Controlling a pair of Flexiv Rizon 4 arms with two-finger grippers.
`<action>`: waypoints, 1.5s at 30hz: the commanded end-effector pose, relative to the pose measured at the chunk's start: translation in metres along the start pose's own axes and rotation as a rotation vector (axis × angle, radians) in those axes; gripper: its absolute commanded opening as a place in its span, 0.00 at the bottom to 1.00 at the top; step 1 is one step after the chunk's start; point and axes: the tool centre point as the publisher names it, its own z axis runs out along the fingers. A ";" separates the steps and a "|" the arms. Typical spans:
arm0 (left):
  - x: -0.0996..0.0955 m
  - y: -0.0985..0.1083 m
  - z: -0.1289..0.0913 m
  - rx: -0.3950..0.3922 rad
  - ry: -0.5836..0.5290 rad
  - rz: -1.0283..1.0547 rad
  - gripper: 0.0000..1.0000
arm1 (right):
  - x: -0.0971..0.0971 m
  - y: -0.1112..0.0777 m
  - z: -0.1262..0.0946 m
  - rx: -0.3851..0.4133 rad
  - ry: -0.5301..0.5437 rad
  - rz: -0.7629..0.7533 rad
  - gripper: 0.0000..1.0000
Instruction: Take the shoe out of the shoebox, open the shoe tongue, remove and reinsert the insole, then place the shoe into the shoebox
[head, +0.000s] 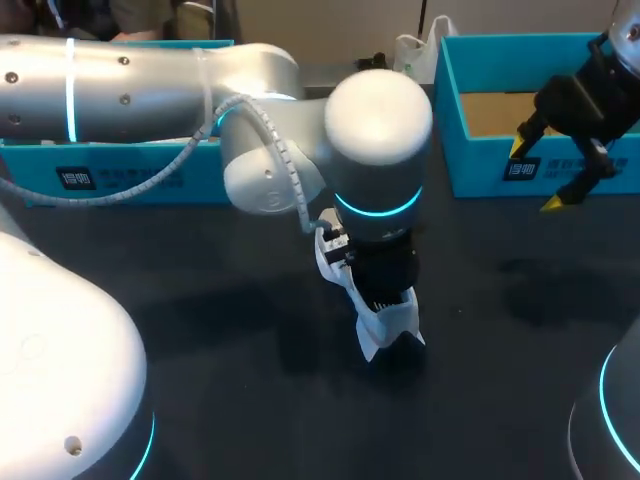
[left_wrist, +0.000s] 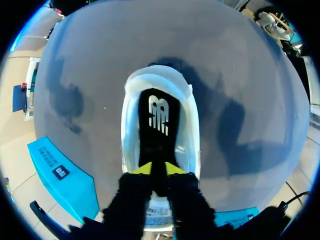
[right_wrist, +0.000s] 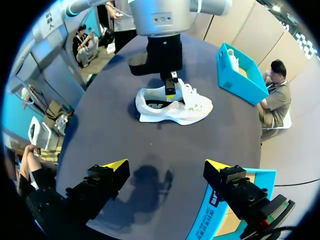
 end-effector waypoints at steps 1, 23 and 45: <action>-0.003 0.000 0.000 -0.026 0.025 0.007 1.00 | -0.001 0.000 0.001 0.001 0.003 0.000 1.00; 0.002 0.002 0.002 -0.031 0.087 0.035 1.00 | -0.001 0.000 0.001 0.001 0.003 0.000 1.00; -0.005 0.030 -0.023 0.063 0.098 -0.025 1.00 | -0.001 0.000 0.001 0.001 0.003 0.000 1.00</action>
